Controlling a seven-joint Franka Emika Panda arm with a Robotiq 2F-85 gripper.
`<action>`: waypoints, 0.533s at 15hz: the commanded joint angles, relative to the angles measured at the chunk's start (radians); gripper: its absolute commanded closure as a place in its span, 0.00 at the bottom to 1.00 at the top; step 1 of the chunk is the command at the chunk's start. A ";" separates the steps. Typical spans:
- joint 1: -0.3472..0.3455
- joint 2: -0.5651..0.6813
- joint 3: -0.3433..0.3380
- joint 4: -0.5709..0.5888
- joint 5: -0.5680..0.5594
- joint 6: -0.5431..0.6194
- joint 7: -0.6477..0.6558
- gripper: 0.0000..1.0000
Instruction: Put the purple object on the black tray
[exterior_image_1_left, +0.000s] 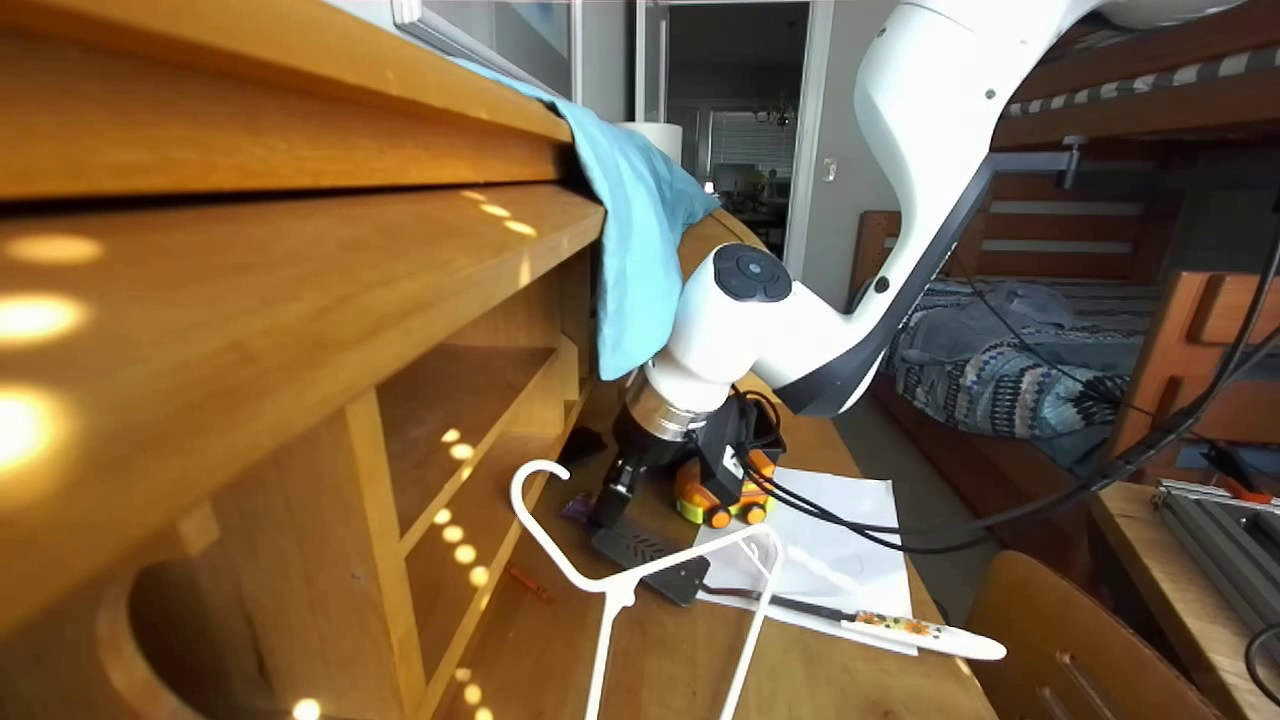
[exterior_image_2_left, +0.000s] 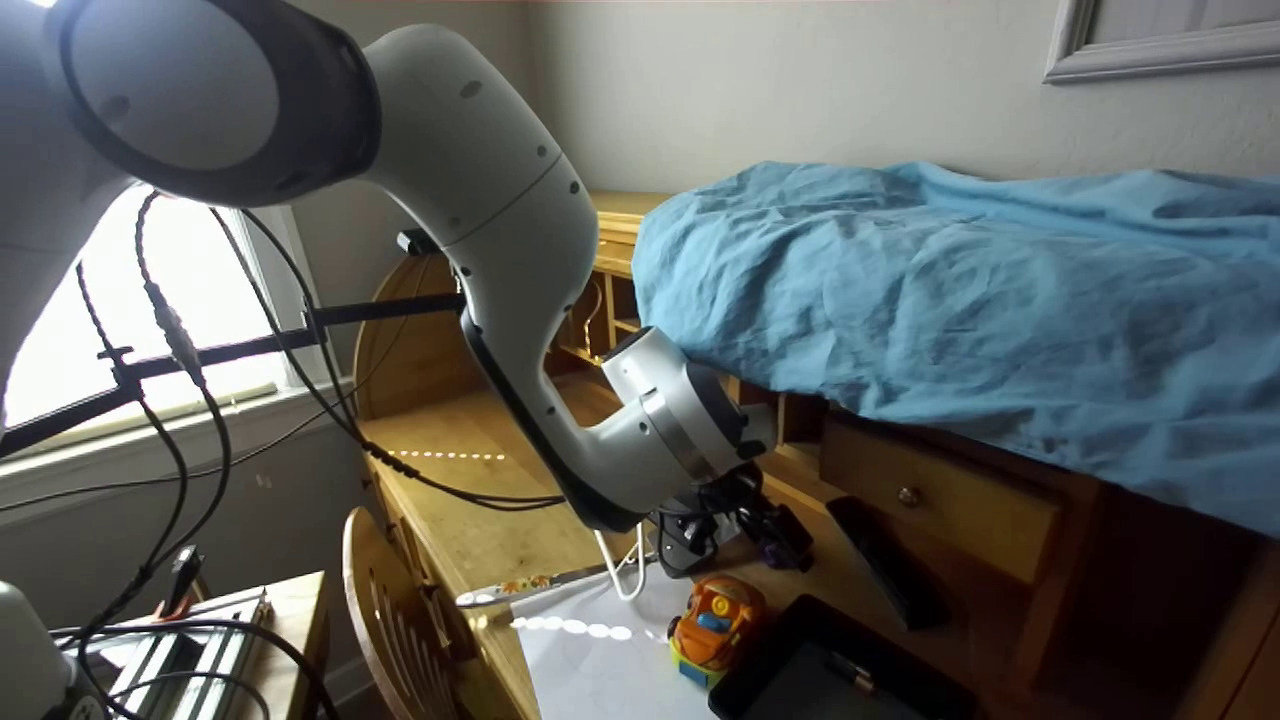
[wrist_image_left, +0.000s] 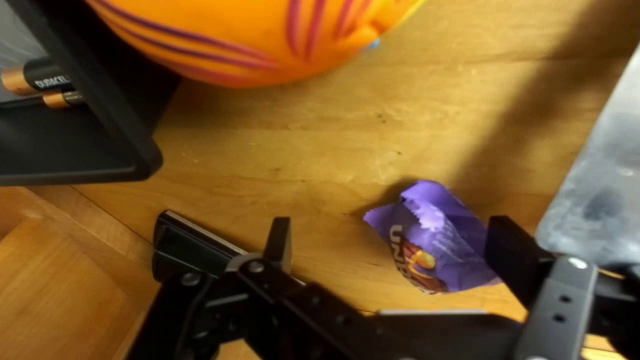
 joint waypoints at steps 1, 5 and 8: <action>-0.010 0.035 0.009 0.039 0.002 0.021 -0.043 0.11; -0.013 0.046 0.014 0.050 0.009 0.019 -0.072 0.54; -0.013 0.042 0.017 0.048 0.011 0.013 -0.086 0.74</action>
